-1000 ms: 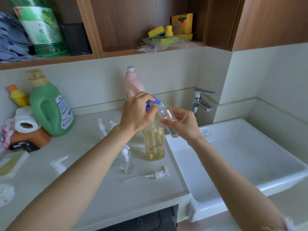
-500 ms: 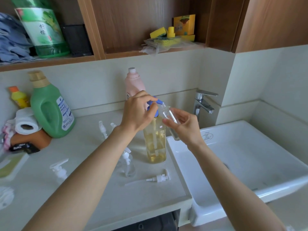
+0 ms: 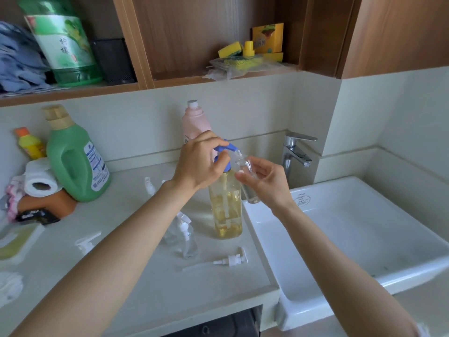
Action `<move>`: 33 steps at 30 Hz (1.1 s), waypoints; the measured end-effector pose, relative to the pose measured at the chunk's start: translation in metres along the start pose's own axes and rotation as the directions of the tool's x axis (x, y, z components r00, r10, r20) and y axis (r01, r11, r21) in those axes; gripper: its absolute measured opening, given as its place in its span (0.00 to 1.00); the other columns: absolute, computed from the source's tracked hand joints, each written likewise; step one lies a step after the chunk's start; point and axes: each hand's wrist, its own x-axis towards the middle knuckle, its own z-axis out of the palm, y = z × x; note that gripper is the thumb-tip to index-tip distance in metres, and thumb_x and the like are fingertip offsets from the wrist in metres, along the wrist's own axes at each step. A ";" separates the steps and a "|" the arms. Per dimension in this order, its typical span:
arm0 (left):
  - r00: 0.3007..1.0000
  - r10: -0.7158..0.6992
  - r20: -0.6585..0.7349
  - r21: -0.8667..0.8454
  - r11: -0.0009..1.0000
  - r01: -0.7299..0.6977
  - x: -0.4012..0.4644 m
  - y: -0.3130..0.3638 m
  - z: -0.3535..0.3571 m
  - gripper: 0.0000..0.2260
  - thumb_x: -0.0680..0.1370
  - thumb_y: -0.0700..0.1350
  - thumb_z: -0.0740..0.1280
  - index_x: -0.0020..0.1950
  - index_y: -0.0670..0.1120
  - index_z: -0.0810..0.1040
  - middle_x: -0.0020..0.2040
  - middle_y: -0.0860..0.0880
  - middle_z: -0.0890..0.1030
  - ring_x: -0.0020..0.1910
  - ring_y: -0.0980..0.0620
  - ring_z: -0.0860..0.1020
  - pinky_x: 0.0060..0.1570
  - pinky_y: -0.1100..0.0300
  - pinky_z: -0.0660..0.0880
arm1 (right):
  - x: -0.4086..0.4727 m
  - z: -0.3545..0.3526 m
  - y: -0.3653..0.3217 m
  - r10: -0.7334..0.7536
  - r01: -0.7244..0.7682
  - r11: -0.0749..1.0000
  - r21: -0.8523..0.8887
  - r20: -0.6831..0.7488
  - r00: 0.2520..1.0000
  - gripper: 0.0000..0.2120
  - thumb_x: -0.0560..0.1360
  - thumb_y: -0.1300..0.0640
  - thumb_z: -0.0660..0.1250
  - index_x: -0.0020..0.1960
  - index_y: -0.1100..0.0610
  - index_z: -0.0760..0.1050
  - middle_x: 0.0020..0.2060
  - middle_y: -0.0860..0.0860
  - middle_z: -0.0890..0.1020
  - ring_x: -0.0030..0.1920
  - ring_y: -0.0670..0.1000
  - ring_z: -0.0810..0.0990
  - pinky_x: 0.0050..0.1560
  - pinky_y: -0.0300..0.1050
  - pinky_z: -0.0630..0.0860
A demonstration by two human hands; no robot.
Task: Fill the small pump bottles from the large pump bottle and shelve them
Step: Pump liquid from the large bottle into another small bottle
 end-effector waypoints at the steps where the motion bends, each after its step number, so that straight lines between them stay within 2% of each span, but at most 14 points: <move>1: 1.000 0.005 0.013 0.007 1.000 -0.005 0.003 0.001 -0.002 0.17 0.70 0.50 0.58 0.44 0.44 0.84 0.44 0.49 0.83 0.42 0.54 0.79 0.44 0.60 0.74 | 0.001 0.001 -0.001 -0.003 0.003 1.000 -0.013 0.001 1.000 0.30 0.60 0.44 0.78 0.58 0.55 0.81 0.48 0.48 0.85 0.52 0.48 0.83 0.59 0.52 0.78; 3: 1.000 0.011 0.029 0.006 1.000 -0.012 0.004 0.002 -0.004 0.18 0.71 0.51 0.58 0.44 0.45 0.85 0.44 0.50 0.82 0.42 0.55 0.79 0.45 0.60 0.74 | 0.002 0.002 -0.004 -0.002 0.002 0.999 -0.034 0.001 1.000 0.32 0.58 0.41 0.78 0.58 0.54 0.81 0.48 0.48 0.85 0.52 0.48 0.83 0.59 0.51 0.78; 8: 1.000 -0.015 -0.018 -0.068 0.998 0.013 -0.005 -0.004 0.002 0.16 0.70 0.48 0.59 0.46 0.46 0.84 0.46 0.50 0.83 0.45 0.55 0.80 0.47 0.60 0.75 | 0.001 0.001 -0.006 0.005 -0.006 0.999 -0.052 -0.014 1.000 0.34 0.56 0.40 0.77 0.58 0.55 0.81 0.49 0.47 0.85 0.52 0.46 0.83 0.60 0.50 0.78; 14: 0.999 -0.027 -0.034 -0.106 0.994 0.023 -0.013 -0.016 0.009 0.18 0.71 0.47 0.59 0.48 0.40 0.84 0.49 0.47 0.84 0.48 0.53 0.81 0.51 0.60 0.76 | -0.002 -0.002 -0.004 0.049 -0.049 0.997 -0.051 -0.012 0.999 0.27 0.61 0.46 0.79 0.58 0.54 0.81 0.50 0.47 0.85 0.53 0.45 0.82 0.60 0.49 0.77; 17: 0.999 -0.018 -0.027 -0.095 0.995 0.015 -0.018 -0.014 0.012 0.18 0.70 0.47 0.59 0.48 0.39 0.84 0.49 0.46 0.84 0.48 0.55 0.80 0.52 0.65 0.75 | -0.003 -0.002 -0.002 0.055 -0.056 0.997 -0.059 -0.013 0.998 0.31 0.58 0.42 0.78 0.57 0.54 0.82 0.49 0.49 0.85 0.52 0.47 0.83 0.59 0.51 0.78; 20: 1.000 -0.015 -0.021 -0.074 0.997 0.014 -0.015 -0.006 0.010 0.17 0.70 0.47 0.58 0.46 0.42 0.84 0.47 0.48 0.84 0.46 0.56 0.78 0.48 0.71 0.71 | -0.004 -0.004 -0.006 0.060 -0.061 0.997 -0.056 -0.017 0.998 0.21 0.63 0.48 0.80 0.54 0.50 0.81 0.49 0.48 0.85 0.53 0.46 0.83 0.60 0.51 0.78; 21: 1.000 -0.014 -0.023 -0.065 0.998 0.012 -0.012 -0.003 0.007 0.17 0.70 0.47 0.58 0.45 0.43 0.84 0.45 0.48 0.84 0.44 0.56 0.79 0.47 0.69 0.72 | -0.004 -0.005 -0.009 0.051 -0.052 0.997 -0.062 -0.016 0.999 0.21 0.62 0.47 0.80 0.53 0.49 0.81 0.49 0.47 0.85 0.53 0.46 0.83 0.60 0.50 0.77; 23: 0.999 -0.015 -0.040 -0.046 0.999 0.014 -0.005 -0.002 0.003 0.17 0.70 0.49 0.57 0.43 0.44 0.84 0.44 0.49 0.84 0.42 0.53 0.80 0.45 0.62 0.74 | -0.004 -0.004 -0.014 0.021 -0.022 0.997 -0.075 -0.009 1.000 0.29 0.58 0.41 0.78 0.56 0.51 0.81 0.50 0.47 0.85 0.53 0.46 0.83 0.60 0.50 0.78; 25: 1.000 -0.014 -0.028 -0.019 1.000 0.013 0.003 -0.002 0.000 0.19 0.71 0.50 0.56 0.42 0.43 0.84 0.43 0.49 0.84 0.42 0.51 0.81 0.44 0.57 0.75 | -0.003 -0.005 -0.016 0.009 -0.010 0.997 -0.077 -0.008 1.000 0.32 0.57 0.40 0.78 0.58 0.51 0.81 0.50 0.47 0.85 0.53 0.46 0.83 0.60 0.50 0.78; 29: 1.000 0.019 -0.008 -0.005 1.000 -0.019 0.004 -0.002 -0.001 0.19 0.72 0.50 0.56 0.40 0.43 0.84 0.41 0.49 0.84 0.42 0.50 0.81 0.44 0.56 0.74 | -0.002 -0.004 -0.016 0.006 -0.008 0.997 -0.082 -0.020 1.000 0.24 0.64 0.50 0.80 0.59 0.52 0.80 0.51 0.49 0.84 0.54 0.46 0.82 0.61 0.49 0.77; 33: 0.997 -0.036 -0.067 -0.068 0.997 0.031 0.001 -0.007 0.005 0.17 0.71 0.49 0.57 0.41 0.44 0.84 0.42 0.50 0.84 0.42 0.55 0.79 0.44 0.59 0.75 | -0.001 -0.002 -0.012 -0.006 0.004 0.995 -0.096 -0.022 1.000 0.25 0.66 0.50 0.79 0.61 0.55 0.79 0.53 0.49 0.84 0.56 0.45 0.81 0.62 0.48 0.77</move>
